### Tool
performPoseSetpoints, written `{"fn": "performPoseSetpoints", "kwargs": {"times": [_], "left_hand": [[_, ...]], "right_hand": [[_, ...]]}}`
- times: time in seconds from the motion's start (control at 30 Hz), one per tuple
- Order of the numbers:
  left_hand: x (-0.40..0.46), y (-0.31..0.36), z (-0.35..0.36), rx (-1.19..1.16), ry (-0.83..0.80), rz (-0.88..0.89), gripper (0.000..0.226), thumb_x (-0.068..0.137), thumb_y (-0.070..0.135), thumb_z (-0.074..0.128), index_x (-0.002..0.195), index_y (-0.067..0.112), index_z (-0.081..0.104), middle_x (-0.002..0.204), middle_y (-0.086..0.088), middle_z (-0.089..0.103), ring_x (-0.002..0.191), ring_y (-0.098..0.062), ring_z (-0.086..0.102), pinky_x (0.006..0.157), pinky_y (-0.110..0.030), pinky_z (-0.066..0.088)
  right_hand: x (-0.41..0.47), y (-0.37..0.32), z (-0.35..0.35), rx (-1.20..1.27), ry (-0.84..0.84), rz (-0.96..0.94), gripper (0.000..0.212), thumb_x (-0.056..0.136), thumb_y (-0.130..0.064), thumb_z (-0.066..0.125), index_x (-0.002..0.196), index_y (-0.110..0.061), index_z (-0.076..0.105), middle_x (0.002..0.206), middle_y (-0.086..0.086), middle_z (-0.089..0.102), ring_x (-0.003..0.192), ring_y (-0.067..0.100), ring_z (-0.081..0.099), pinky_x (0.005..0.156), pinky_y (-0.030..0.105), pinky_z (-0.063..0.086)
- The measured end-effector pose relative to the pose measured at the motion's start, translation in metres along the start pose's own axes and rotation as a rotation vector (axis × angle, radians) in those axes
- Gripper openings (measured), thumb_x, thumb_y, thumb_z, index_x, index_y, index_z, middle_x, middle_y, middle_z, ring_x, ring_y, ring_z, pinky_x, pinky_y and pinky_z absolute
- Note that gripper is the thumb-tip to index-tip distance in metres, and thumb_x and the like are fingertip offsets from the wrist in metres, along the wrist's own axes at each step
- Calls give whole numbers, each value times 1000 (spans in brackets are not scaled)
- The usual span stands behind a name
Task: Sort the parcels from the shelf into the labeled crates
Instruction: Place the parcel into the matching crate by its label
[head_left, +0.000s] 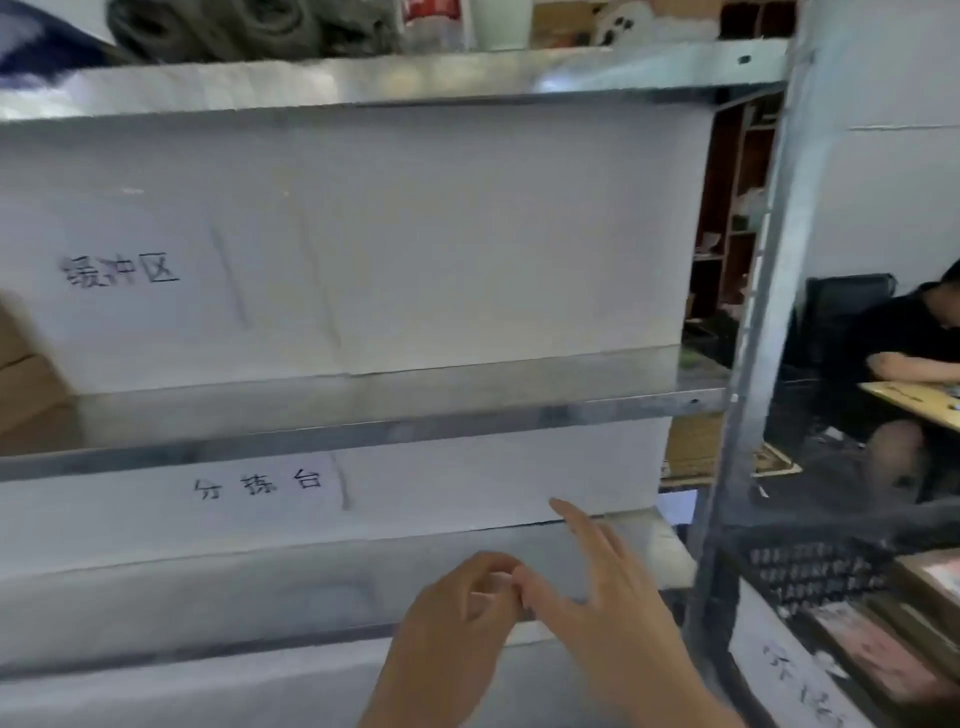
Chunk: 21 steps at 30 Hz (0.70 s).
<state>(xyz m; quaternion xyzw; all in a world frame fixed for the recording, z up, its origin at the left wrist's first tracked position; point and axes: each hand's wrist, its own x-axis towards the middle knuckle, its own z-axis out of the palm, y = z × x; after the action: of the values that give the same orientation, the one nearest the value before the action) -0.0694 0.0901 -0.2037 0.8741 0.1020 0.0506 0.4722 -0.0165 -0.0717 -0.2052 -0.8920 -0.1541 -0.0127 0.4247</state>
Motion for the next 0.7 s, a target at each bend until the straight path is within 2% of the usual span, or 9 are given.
{"fn": "performPoseSetpoints", "kwargs": {"times": [0.07, 0.13, 0.27, 0.37, 0.43, 0.5, 0.57, 0.63, 0.7], "left_hand": [[-27, -45, -54, -3, 121, -58, 18, 101, 41, 60, 107, 56, 68, 107, 40, 71, 103, 18, 65, 98, -25, 53], [-63, -91, -110, 7, 248, -134, 20, 101, 47, 59, 115, 61, 63, 120, 36, 68, 114, 15, 60, 102, -27, 50], [-145, -164, -214, 28, 492, -245, 28, 102, 57, 53, 129, 62, 53, 134, 36, 54, 114, 10, 55, 99, -25, 41], [-204, -208, -274, 63, 666, -325, 31, 104, 52, 53, 135, 57, 54, 132, 24, 57, 115, -4, 58, 97, -29, 42], [-241, -235, -303, 50, 772, -397, 29, 105, 48, 54, 133, 52, 59, 124, 14, 65, 99, -3, 63, 88, -30, 51], [-273, -259, -323, 6, 867, -468, 27, 106, 42, 53, 131, 47, 63, 115, 14, 69, 85, 5, 61, 71, -17, 52], [-296, -281, -336, -26, 944, -525, 23, 106, 38, 53, 124, 45, 66, 107, 13, 72, 74, -1, 63, 62, -17, 50], [-312, -301, -344, -48, 994, -586, 20, 105, 34, 56, 118, 42, 69, 103, 11, 75, 80, -11, 68, 68, -27, 51], [-326, -320, -353, -35, 1008, -657, 19, 103, 36, 57, 116, 40, 71, 106, 10, 75, 95, -13, 69, 80, -32, 51]], "right_hand": [[-10, -37, 55, 26, -63, -54, 77, 86, -75, 55, 152, -58, 21, 134, -35, 28, 136, 2, 37, 97, 25, 35], [-26, -77, 111, 56, -129, -128, 77, 84, -74, 56, 152, -58, 24, 136, -36, 31, 137, 1, 37, 96, 25, 35], [-63, -155, 208, 116, -297, -254, 76, 81, -78, 55, 149, -59, 28, 145, -33, 35, 139, 1, 35, 104, 30, 36], [-88, -202, 270, 136, -418, -330, 76, 82, -80, 55, 149, -61, 26, 153, -26, 35, 145, 6, 34, 112, 39, 37], [-103, -224, 304, 149, -491, -369, 76, 84, -79, 56, 150, -59, 26, 155, -22, 35, 146, 8, 35, 112, 42, 39], [-113, -236, 333, 156, -540, -383, 77, 84, -78, 57, 152, -56, 27, 157, -22, 35, 146, 10, 35, 114, 45, 39], [-115, -241, 358, 140, -566, -376, 80, 82, -82, 55, 152, -55, 28, 157, -22, 36, 146, 12, 37, 115, 49, 39], [-114, -243, 382, 130, -599, -370, 84, 77, -86, 53, 151, -54, 30, 155, -20, 39, 144, 15, 40, 115, 52, 40], [-110, -247, 405, 131, -638, -361, 77, 81, -81, 56, 149, -53, 35, 151, -15, 45, 140, 17, 43, 114, 52, 41]]}}
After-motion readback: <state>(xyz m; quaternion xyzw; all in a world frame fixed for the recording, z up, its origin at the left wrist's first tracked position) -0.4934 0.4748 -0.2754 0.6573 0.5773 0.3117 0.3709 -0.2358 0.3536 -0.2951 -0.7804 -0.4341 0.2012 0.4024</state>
